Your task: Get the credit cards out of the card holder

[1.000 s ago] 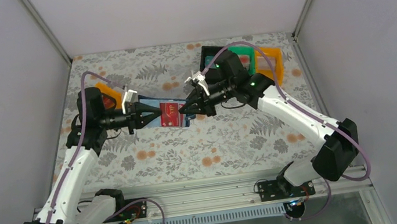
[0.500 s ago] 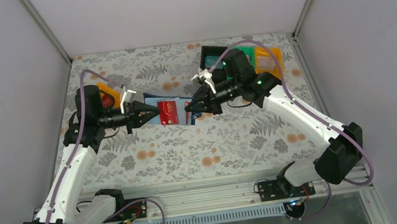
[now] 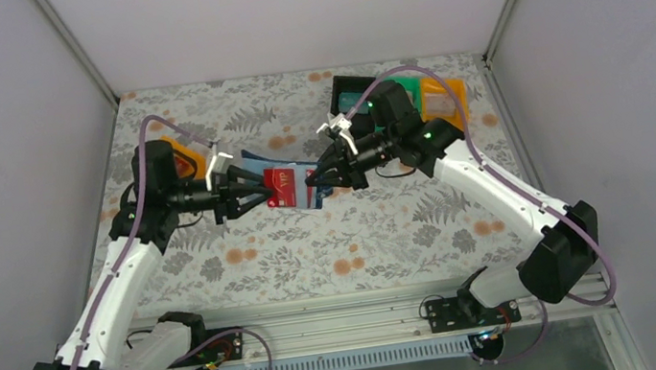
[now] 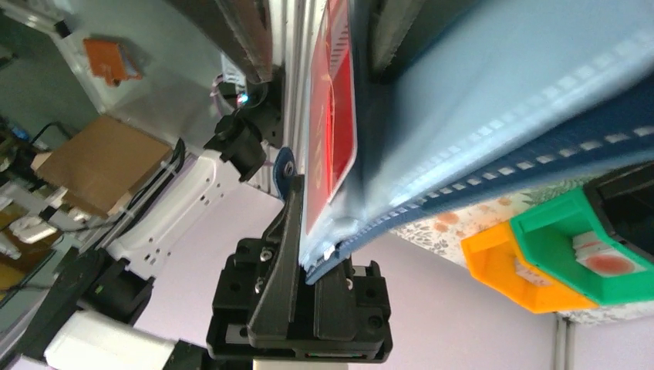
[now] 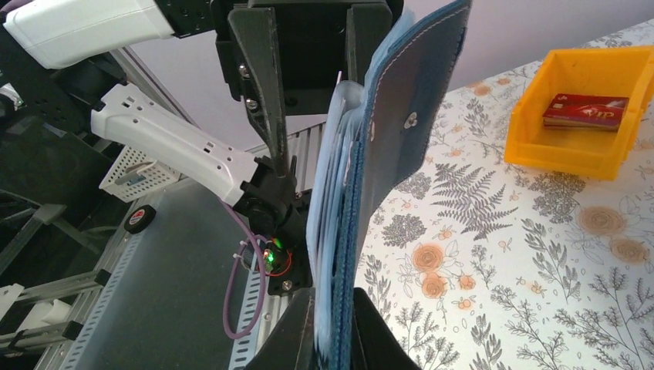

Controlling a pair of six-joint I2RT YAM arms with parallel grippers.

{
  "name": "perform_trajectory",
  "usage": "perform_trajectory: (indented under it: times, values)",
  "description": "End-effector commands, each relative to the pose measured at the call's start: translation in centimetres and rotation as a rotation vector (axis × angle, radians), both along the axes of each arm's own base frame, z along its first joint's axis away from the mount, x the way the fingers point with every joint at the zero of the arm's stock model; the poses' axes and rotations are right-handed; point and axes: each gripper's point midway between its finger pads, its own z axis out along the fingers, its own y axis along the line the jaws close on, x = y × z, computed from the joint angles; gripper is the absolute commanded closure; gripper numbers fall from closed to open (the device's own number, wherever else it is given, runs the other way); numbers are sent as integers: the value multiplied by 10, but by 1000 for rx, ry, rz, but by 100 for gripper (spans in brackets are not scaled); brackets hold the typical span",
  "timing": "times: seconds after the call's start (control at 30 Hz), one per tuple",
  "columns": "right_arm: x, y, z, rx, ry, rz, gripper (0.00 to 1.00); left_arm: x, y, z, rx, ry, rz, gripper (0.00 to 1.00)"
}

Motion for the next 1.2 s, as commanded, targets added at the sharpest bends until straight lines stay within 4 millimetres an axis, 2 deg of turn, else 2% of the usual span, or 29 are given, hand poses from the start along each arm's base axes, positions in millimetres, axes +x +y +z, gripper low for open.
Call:
perform_trajectory:
  times: [0.0, 0.1, 0.2, 0.27, 0.43, 0.53, 0.63, 0.73, 0.9, 1.0, 1.17]
  values:
    - [-7, 3, 24, 76, -29, 68, 96, 2, -6, 7, -27, -25, -19, 74]
    - [-6, 3, 24, 75, -36, 67, 96, 3, -8, 10, -36, -20, -25, 96]
    - [-1, 2, 20, 60, -41, 29, 96, 3, -6, 14, -29, -24, -24, 98]
    - [12, -3, 11, 34, -29, -38, 96, 13, 0, 13, -19, -9, 31, 98]
    - [43, -30, -47, -74, 141, -195, 96, 53, 34, -10, 68, 41, 267, 98]
    - [50, -46, -86, -136, 247, -267, 96, 62, 48, -22, 106, 46, 339, 98]
    - [50, -52, -127, -214, 334, -303, 96, 74, 62, -26, 139, 36, 417, 98]
    - [40, -48, -166, -246, 450, -266, 96, 78, 65, -19, 146, -13, 431, 98]
    - [23, -22, -217, -319, 552, -150, 96, 66, 56, -8, 108, -27, 350, 98]
    - [20, -8, -232, -336, 590, -86, 96, 60, 53, -11, 104, -13, 334, 98]
    - [33, 1, -250, -379, 611, -67, 95, 57, 54, -13, 110, -7, 338, 98]
